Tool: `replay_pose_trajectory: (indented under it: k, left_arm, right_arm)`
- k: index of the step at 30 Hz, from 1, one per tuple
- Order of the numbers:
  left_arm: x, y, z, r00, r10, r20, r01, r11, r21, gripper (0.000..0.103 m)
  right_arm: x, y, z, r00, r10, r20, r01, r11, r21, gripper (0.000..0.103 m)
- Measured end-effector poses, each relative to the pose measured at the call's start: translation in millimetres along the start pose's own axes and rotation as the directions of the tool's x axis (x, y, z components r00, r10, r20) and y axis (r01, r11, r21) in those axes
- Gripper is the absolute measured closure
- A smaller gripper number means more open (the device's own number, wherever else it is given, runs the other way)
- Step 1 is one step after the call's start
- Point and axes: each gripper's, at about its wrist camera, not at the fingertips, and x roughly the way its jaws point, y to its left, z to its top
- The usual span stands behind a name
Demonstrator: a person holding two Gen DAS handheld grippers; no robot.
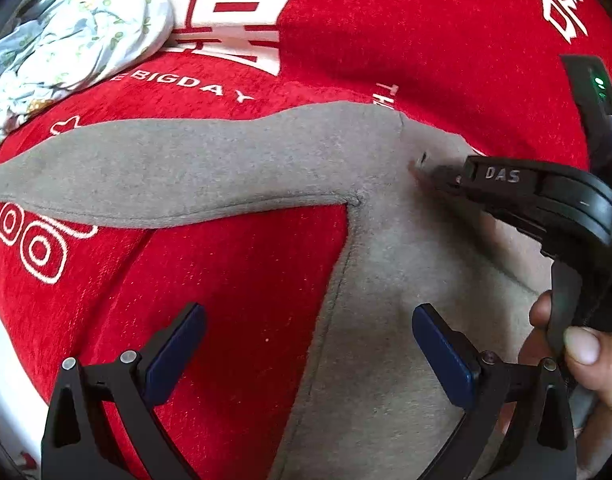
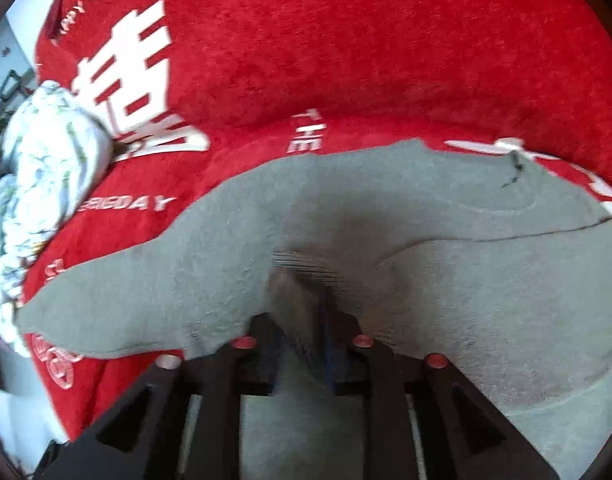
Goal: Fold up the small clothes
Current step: 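Open the right tool to lay the sleeve on the sweater, then lift the right tool away while the left tool moves to the other sleeve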
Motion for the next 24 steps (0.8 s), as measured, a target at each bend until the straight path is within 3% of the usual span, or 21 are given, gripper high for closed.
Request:
replay_pose_trajectory:
  k: [1,3,4,6,9,12,15,16,18,20,22,24]
  left_arm:
    - [-0.7,1.1,0.6,1.0,0.002,0.0,-0.002,1.0,-0.009,0.0]
    - [-2.5,1.2,2.5,1.0,0.004,0.0,-0.004,1.0,-0.018,0.0]
    - [-3.4,0.3,3.3,1.0,0.008,0.004,-0.008,1.0,-0.017,0.0]
    - [-5.0,-3.5,4.9,1.0,0.013,0.01,-0.013,1.0,-0.01,0.0]
    - [-4.7,-12.9,7.2,1.0,0.013,0.012,-0.014,1.0,0.009,0.0]
    - [1.6,-31.8,11.8,1.0,-0.003,-0.004,0.003,0.999,0.038,0.0]
    - [6.9,-58.7,21.1,1.0,-0.008,-0.003,0.008,0.996,0.083,0.0]
    - [8.4,-69.5,24.5,1.0,-0.014,-0.002,0.014,0.995,0.098,0.0]
    - [12.1,-99.1,31.4,0.999,-0.036,-0.007,0.037,0.989,0.14,0.0]
    - [15.8,-128.8,35.5,0.998,-0.06,-0.01,0.061,0.98,0.188,0.0]
    - [24.9,-165.0,38.1,0.997,-0.08,-0.019,0.082,0.961,0.263,0.0]
    - [36.8,-190.8,38.9,0.999,-0.048,-0.013,0.05,0.949,0.31,0.0]
  right_arm:
    - [-3.1,2.2,0.0,1.0,0.023,0.004,-0.023,1.0,-0.013,0.052]
    - [-14.9,6.2,0.1,0.999,0.035,0.04,-0.033,0.998,-0.049,0.036]
    - [-23.4,5.5,1.0,0.997,0.042,0.063,-0.038,0.997,-0.067,0.034]
    - [-37.9,-4.0,5.1,0.995,0.029,0.098,-0.021,0.997,-0.077,0.034]
    - [-57.0,-45.9,10.0,0.983,-0.105,0.148,0.111,0.993,-0.034,0.034]
    - [-64.3,-115.2,10.4,0.945,-0.303,0.125,0.296,0.952,0.075,0.033]
    - [-67.5,-182.3,1.3,0.902,-0.429,0.059,0.413,0.893,0.181,0.033]
    - [-69.5,-200.1,-4.2,0.892,-0.45,0.044,0.432,0.877,0.211,0.033]
    - [-71.1,-222.9,-14.3,0.894,-0.447,0.029,0.427,0.871,0.244,0.033]
    - [-66.3,-228.1,-17.8,0.9,-0.435,0.026,0.419,0.88,0.225,0.033]
    - [-63.7,-222.5,-20.8,0.892,-0.448,0.053,0.433,0.883,0.18,0.027]
    - [-63.3,-224.0,-20.5,0.895,-0.442,0.058,0.426,0.886,0.181,0.025]
